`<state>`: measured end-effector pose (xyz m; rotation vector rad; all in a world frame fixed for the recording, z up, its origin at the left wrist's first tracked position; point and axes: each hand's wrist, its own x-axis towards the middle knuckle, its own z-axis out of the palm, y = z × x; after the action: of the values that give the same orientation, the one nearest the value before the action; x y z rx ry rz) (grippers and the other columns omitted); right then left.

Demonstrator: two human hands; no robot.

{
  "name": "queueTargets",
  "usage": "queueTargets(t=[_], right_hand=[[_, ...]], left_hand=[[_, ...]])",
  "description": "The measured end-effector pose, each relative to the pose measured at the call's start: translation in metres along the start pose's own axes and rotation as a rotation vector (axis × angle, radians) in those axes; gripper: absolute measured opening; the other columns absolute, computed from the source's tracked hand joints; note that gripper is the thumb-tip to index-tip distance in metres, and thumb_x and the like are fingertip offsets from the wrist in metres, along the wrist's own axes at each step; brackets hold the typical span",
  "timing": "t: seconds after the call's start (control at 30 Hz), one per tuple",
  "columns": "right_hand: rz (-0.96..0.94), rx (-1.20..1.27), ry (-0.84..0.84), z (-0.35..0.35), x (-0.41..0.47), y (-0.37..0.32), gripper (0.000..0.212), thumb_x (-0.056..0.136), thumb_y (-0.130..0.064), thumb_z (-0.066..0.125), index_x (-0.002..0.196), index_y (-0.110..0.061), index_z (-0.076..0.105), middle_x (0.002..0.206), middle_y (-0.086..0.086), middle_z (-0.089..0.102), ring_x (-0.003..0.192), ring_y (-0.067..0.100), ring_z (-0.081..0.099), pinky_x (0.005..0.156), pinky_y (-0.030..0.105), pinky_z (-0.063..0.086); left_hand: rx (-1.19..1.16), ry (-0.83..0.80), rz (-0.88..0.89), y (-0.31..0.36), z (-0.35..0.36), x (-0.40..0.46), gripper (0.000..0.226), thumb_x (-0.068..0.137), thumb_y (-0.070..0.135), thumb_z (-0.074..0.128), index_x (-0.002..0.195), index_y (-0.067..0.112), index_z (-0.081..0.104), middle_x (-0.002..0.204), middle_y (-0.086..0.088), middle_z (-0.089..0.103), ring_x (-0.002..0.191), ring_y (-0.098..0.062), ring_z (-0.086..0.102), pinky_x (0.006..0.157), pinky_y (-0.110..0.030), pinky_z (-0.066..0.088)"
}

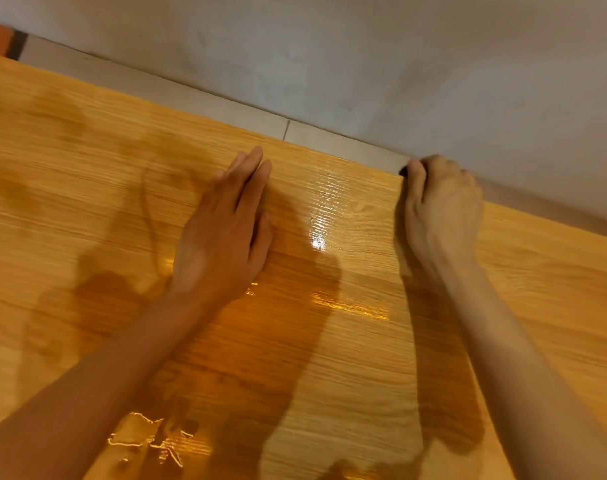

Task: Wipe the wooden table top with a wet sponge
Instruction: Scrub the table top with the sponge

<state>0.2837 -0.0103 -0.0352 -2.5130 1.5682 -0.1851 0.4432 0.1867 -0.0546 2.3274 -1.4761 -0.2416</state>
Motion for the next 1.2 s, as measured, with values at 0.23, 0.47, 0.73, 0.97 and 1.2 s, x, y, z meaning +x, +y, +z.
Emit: queueTargets(t=[0.23,0.47,0.73,0.97,1.2], right_hand=[[-0.363,0.209,-0.065,0.017,-0.013,-0.059,0.037,0.104,-0.033,0.035,0.132,-0.014,0.049,0.118,0.007,0.058,0.100,0.025,0.050,0.086,0.034,0.037],[-0.114,0.179,-0.024,-0.008,-0.017,0.033,0.033,0.103,-0.022,0.036,0.125,-0.005,0.054,0.113,0.018,0.059,0.103,0.035,0.050,0.089,0.039,0.036],[-0.160,0.250,-0.227,-0.002,0.003,-0.063,0.032,0.104,-0.030,0.037,0.113,-0.014,0.063,0.112,0.009,0.066,0.104,0.029,0.057,0.084,0.035,0.042],[-0.231,0.192,-0.325,0.038,0.016,-0.215,0.038,0.103,-0.033,0.032,0.107,-0.011,0.062,0.112,0.013,0.067,0.104,0.034,0.059,0.074,0.034,0.038],[-0.221,0.241,-0.299,0.036,0.010,-0.204,0.034,0.103,-0.038,0.035,0.107,-0.018,0.062,0.110,0.007,0.067,0.103,0.029,0.058,0.070,0.032,0.035]], left_hand=[[-0.035,-0.025,-0.011,0.001,-0.001,0.000,0.059,0.102,0.029,0.035,0.156,0.004,0.033,0.166,-0.007,0.025,0.155,-0.024,0.020,0.126,-0.025,0.005],[-0.129,-0.008,0.050,-0.006,-0.001,-0.003,0.056,0.105,0.027,0.035,0.156,0.003,0.032,0.166,-0.010,0.026,0.155,-0.024,0.020,0.127,-0.030,0.009],[-0.084,0.001,-0.067,-0.098,-0.050,-0.021,0.055,0.105,0.028,0.034,0.153,0.004,0.037,0.163,-0.011,0.032,0.153,-0.028,0.026,0.127,-0.040,0.014],[-0.035,0.057,-0.052,-0.141,-0.062,-0.031,0.054,0.105,0.021,0.035,0.153,-0.003,0.035,0.164,-0.017,0.028,0.153,-0.032,0.024,0.128,-0.036,0.011],[-0.039,0.070,-0.046,-0.144,-0.056,-0.029,0.054,0.104,0.022,0.036,0.153,-0.003,0.035,0.163,-0.016,0.030,0.152,-0.032,0.027,0.124,-0.046,0.024]])
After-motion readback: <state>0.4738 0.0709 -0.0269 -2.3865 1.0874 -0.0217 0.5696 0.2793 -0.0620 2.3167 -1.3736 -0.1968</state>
